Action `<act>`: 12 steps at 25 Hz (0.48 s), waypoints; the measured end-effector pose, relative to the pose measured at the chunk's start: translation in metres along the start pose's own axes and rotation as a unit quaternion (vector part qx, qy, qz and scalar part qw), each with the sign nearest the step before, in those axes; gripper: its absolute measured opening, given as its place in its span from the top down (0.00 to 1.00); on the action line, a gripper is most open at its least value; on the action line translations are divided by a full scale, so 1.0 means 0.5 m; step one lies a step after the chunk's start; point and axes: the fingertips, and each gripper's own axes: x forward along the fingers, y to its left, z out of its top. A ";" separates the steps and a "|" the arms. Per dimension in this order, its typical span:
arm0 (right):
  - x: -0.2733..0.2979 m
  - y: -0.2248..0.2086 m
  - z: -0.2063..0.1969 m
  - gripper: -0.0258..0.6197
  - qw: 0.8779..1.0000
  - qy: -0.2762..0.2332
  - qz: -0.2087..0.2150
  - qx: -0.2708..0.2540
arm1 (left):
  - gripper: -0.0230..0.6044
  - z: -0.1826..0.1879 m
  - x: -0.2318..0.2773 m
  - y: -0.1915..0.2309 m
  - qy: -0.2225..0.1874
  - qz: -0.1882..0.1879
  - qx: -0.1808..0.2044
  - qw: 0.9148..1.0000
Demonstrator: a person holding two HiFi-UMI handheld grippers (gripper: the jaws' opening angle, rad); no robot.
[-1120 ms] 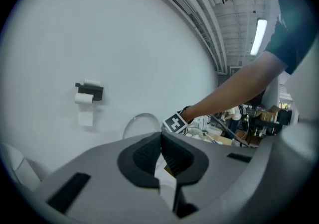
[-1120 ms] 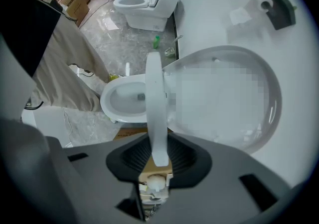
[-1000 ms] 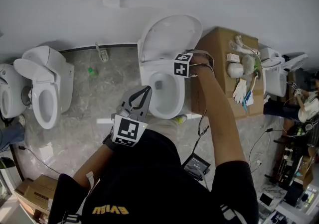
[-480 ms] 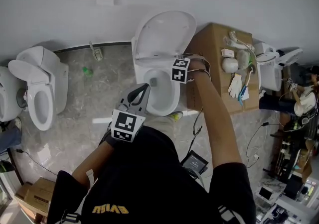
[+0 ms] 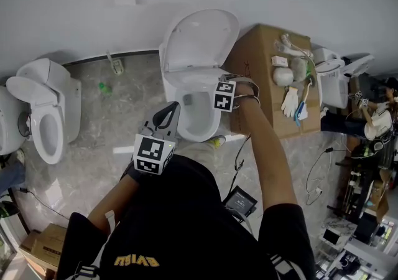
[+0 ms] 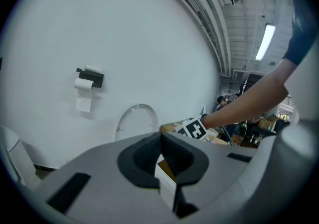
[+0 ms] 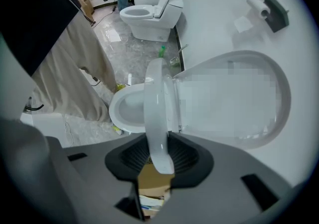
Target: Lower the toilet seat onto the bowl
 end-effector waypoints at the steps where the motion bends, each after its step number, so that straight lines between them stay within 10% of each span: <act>1: 0.001 0.003 0.000 0.79 1.000 -0.007 -0.006 0.004 | 0.95 0.000 0.001 -0.001 0.000 0.000 0.003 1.000; 12: 0.010 0.043 -0.003 0.79 0.995 -0.062 -0.071 0.043 | 0.95 -0.012 0.006 -0.011 0.026 0.000 0.016 1.000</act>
